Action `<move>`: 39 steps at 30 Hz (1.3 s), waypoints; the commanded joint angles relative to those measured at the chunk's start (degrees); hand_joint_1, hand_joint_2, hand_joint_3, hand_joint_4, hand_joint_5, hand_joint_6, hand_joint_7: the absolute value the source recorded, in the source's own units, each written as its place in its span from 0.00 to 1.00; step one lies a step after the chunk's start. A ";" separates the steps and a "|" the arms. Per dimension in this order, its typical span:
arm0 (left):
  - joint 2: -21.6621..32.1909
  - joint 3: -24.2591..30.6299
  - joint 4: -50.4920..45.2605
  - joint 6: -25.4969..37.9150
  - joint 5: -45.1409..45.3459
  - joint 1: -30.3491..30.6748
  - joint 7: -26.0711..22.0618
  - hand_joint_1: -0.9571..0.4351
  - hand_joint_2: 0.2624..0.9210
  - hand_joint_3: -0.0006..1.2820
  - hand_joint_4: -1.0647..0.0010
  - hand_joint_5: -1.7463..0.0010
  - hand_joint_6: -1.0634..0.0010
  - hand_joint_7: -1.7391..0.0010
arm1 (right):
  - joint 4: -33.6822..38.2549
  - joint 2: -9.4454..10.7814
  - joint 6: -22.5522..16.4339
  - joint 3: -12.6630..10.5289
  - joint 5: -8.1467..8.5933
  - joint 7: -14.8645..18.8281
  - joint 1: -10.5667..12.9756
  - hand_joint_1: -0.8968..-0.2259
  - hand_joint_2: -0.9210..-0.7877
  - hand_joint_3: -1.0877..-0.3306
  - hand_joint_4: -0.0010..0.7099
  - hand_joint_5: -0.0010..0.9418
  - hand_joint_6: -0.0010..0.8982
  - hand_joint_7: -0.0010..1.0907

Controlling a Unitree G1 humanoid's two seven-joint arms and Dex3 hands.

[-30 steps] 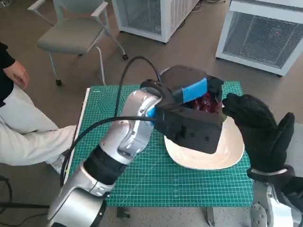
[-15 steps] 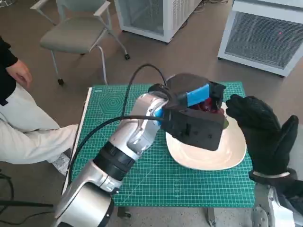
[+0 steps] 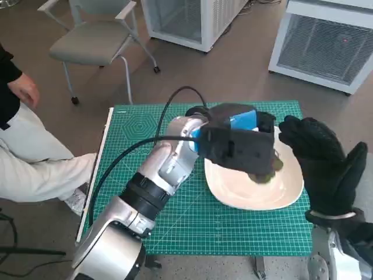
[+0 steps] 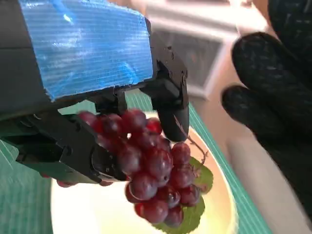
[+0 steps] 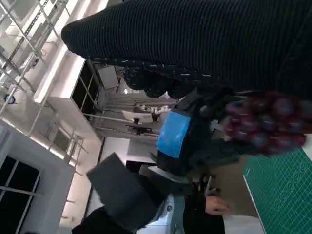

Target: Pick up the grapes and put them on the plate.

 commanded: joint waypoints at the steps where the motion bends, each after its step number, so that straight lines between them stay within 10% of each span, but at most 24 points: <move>1: 0.00 0.44 2.03 -1.44 -1.03 -1.90 -0.49 0.47 0.90 0.01 0.88 0.96 0.79 0.87 | 1.15 0.33 -0.08 0.15 -0.74 -0.42 0.66 0.78 0.00 0.59 0.62 0.75 0.26 0.86; 18: 1.81 2.92 3.76 -6.17 -2.99 1.63 5.44 0.35 0.97 0.01 1.00 1.00 0.83 0.94 | 1.27 -0.03 0.11 0.22 -0.28 0.09 0.81 0.78 0.00 0.59 0.63 0.74 0.26 0.86; 29: 6.41 13.60 -2.25 -13.36 -12.50 12.52 10.96 0.35 0.98 0.01 0.95 0.99 0.80 0.95 | 1.28 -0.34 1.14 0.47 0.65 0.97 0.30 0.77 0.00 0.59 0.63 0.75 0.26 0.86; 39: 4.62 27.72 -9.33 -14.18 -35.97 25.13 0.33 0.33 1.00 0.02 0.83 0.99 0.72 0.97 | 1.31 -0.73 1.78 0.56 0.72 1.34 -0.41 0.77 0.00 0.60 0.63 0.75 0.26 0.86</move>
